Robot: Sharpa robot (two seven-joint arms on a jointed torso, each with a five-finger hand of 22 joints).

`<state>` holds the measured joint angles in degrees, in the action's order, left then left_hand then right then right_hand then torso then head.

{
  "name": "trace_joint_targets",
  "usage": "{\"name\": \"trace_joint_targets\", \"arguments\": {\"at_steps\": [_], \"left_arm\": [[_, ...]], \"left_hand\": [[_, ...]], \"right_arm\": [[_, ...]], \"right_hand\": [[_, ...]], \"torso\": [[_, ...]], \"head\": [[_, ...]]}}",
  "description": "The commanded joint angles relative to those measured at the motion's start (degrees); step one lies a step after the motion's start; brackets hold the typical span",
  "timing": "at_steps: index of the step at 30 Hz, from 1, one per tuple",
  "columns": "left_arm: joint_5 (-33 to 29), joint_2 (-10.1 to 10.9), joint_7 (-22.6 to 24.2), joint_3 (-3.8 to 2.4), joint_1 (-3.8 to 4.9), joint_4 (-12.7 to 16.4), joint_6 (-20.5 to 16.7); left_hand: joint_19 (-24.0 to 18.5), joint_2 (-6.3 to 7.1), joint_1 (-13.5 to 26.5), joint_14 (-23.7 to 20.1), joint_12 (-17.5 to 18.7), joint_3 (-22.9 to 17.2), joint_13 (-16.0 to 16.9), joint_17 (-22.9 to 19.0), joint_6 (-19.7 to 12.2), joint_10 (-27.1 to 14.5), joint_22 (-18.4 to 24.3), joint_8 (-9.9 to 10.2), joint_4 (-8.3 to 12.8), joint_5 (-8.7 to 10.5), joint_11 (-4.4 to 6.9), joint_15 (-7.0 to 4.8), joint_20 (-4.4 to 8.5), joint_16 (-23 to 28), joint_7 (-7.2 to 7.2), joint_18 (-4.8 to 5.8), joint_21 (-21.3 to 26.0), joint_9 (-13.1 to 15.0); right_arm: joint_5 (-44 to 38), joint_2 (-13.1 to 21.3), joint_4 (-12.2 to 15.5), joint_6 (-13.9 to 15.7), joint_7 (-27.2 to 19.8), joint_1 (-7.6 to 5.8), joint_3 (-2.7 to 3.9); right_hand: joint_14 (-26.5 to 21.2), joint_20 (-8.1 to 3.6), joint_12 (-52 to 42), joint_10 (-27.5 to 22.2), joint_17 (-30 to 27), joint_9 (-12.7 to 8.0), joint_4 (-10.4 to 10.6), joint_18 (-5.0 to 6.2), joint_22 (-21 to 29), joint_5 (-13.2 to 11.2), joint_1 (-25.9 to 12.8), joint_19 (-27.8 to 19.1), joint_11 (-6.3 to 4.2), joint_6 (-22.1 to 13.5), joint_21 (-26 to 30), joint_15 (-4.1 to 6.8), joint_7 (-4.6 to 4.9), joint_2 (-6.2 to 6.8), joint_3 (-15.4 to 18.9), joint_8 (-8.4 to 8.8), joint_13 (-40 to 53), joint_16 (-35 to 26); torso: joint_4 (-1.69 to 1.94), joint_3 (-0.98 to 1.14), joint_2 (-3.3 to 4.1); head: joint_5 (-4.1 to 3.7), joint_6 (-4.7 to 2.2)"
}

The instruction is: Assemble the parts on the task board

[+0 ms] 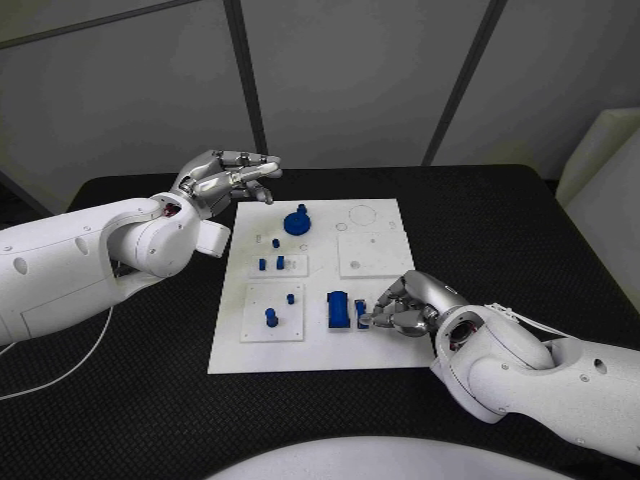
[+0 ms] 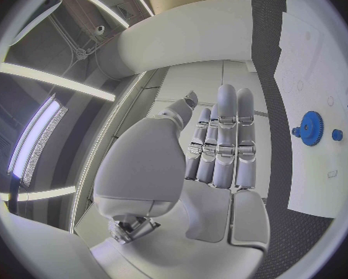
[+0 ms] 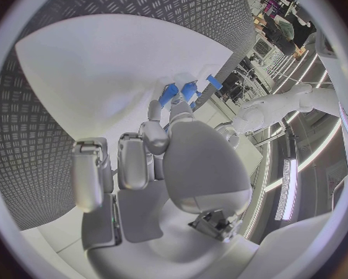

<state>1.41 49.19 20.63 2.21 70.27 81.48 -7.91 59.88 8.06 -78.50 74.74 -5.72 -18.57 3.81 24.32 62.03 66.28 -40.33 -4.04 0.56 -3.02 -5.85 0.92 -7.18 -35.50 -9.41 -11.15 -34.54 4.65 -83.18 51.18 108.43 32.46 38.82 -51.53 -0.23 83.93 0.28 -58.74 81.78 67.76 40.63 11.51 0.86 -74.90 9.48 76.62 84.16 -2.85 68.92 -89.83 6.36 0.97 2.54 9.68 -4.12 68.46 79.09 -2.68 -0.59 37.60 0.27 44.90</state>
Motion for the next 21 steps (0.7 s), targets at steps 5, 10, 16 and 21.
{"name": "trace_joint_targets", "arguments": {"at_steps": [5,10,16,21], "left_arm": [[-0.1,-0.1,0.0,-0.05,0.08,0.0,0.4],[-0.1,-0.2,0.0,-0.05,0.08,-0.1,0.4],[-0.1,-0.2,-0.1,-0.05,0.08,-0.1,0.3],[-0.1,-0.2,-0.1,-0.05,0.08,-0.1,0.3]], "left_hand": [[0.4,-0.64,-0.1,0.1,0.1,0.2,0.0,0.1,-0.3,-0.3,0.1,0.2,0.0,0.18,0.09,0.01,0.14,0.2,0.06,0.72,0.2,-0.1],[0.5,-0.75,-0.2,0.1,0.1,0.3,0.0,0.1,-0.3,-0.3,0.1,0.2,-0.1,0.18,0.10,0.01,0.14,0.3,0.07,0.72,0.3,-0.1],[0.5,-0.75,-0.2,0.1,0.1,0.3,0.0,0.1,-0.3,-0.3,0.1,0.2,-0.1,0.18,0.10,0.01,0.14,0.3,0.07,0.72,0.3,-0.1],[0.5,-0.91,-0.2,0.1,0.1,0.4,0.0,0.1,-0.3,-0.3,0.2,0.2,-0.1,0.17,0.10,0.01,0.13,0.3,0.08,0.72,0.3,-0.1]], "right_arm": [[-1.3,-0.1,0.0,-0.5,-0.6,-0.08,0.02],[-1.2,-0.4,-0.6,-0.3,-0.7,-0.08,0.02],[-1.0,-1.0,-1.7,-0.3,-0.8,-0.09,0.04],[-1.0,-1.5,-3.0,-0.5,-1.0,-0.10,0.05]], "right_hand": [[2.1,-0.22,0.3,-0.2,0.0,0.1,0.0,-0.86,-15.1,-0.4,0.0,5.8,0.12,-0.1,-0.2,-0.01,0.38,-0.11,0.4,0.17,0.0,-0.3],[2.2,-0.16,0.3,-0.1,0.0,0.2,0.8,-0.86,-15.1,-0.9,-1.1,5.8,0.18,0.0,-0.2,-0.07,0.42,-0.59,0.9,0.18,0.0,-0.3],[2.2,-0.15,0.2,-0.1,0.1,0.2,1.2,-0.86,-15.1,-1.0,-1.5,5.8,0.17,0.1,-0.2,-0.08,0.39,-0.94,1.1,0.17,0.1,-0.2],[2.2,-0.20,0.3,-0.1,0.1,0.4,0.4,-0.86,-15.1,-1.0,0.0,5.8,-0.01,0.2,-0.2,0.04,0.17,-1.23,0.9,0.13,0.1,-0.3]], "torso": [[-0.02,-0.02,-0.01],[0.02,0.01,0.03],[-0.05,0.00,0.09],[0.04,0.00,0.04]], "head": [[-0.01,-0.06],[0.00,-0.11],[-0.01,-0.11],[-0.07,0.14]]}}
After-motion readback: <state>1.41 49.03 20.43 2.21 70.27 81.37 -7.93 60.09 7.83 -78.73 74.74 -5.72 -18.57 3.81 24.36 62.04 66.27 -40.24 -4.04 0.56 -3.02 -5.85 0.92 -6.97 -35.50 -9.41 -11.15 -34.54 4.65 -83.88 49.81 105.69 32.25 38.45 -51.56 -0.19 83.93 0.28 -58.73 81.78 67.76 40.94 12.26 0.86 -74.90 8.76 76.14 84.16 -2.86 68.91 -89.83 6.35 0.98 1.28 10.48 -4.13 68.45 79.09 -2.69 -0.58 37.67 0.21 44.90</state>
